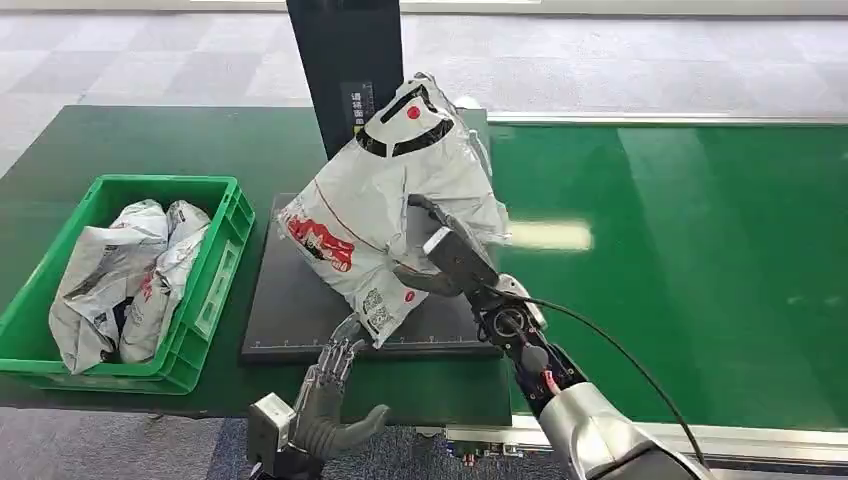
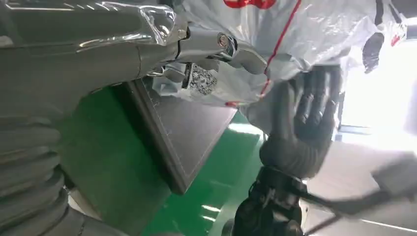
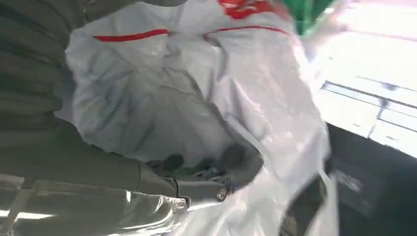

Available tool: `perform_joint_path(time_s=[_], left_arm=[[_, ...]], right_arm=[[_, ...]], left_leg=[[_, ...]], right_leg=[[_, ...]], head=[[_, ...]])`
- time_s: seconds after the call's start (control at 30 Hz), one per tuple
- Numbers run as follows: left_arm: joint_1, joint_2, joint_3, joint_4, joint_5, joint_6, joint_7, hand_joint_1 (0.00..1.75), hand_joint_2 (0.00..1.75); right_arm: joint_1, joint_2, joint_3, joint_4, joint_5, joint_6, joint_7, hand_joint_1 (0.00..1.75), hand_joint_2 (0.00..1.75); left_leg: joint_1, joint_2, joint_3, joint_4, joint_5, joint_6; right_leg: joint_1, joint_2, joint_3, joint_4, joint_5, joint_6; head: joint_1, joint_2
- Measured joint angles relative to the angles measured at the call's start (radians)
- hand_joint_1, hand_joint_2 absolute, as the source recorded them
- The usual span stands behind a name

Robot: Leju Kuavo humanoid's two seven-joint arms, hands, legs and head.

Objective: Moved the parcel from conveyor to table for the left to box.

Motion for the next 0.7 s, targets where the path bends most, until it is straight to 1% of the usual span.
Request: perform_joint_path(time_s=[0.13, 0.33, 0.43, 0.6, 0.7], left_arm=[[0.002, 0.003, 0.000, 0.000, 0.004, 0.002, -0.005, 0.00, 1.75], [0.004, 0.005, 0.000, 0.000, 0.004, 0.003, -0.007, 0.00, 1.75], [0.001, 0.006, 0.001, 0.000, 0.004, 0.003, -0.010, 0.00, 1.75], [0.004, 0.007, 0.004, 0.000, 0.003, 0.005, -0.014, 0.00, 1.75], [0.005, 0.006, 0.007, 0.000, -0.006, 0.004, -0.014, 0.00, 1.75]], right_arm=[[0.072, -0.024, -0.009, -0.131, -0.066, 0.009, -0.019, 0.00, 1.75], [0.147, -0.042, -0.016, -0.266, -0.099, 0.002, -0.020, 0.00, 1.75], [0.233, -0.048, -0.034, -0.376, -0.141, 0.007, -0.041, 0.00, 1.75], [0.416, -0.051, -0.090, -0.581, -0.264, 0.127, -0.096, 0.00, 1.75], [0.476, -0.049, -0.117, -0.651, -0.281, 0.143, -0.097, 0.00, 1.75]], left_leg=[[0.000, 0.000, 0.000, 0.000, 0.000, 0.000], [0.000, 0.000, 0.001, 0.000, 0.000, 0.000], [0.000, 0.000, 0.000, 0.000, 0.000, 0.000], [0.000, -0.001, -0.001, 0.000, -0.002, 0.000], [0.000, 0.000, -0.001, 0.000, -0.002, 0.000]], right_leg=[[0.000, 0.000, 0.000, 0.000, 0.000, 0.000], [0.000, 0.000, 0.000, 0.000, 0.000, 0.000], [0.000, 0.000, 0.000, 0.000, 0.000, 0.000], [0.000, 0.000, 0.000, 0.000, -0.001, 0.000], [0.000, 0.000, 0.000, 0.000, -0.001, 0.000]], head=[[0.000, 0.000], [0.000, 0.000], [0.000, 0.000], [0.000, 0.000], [0.000, 0.000]])
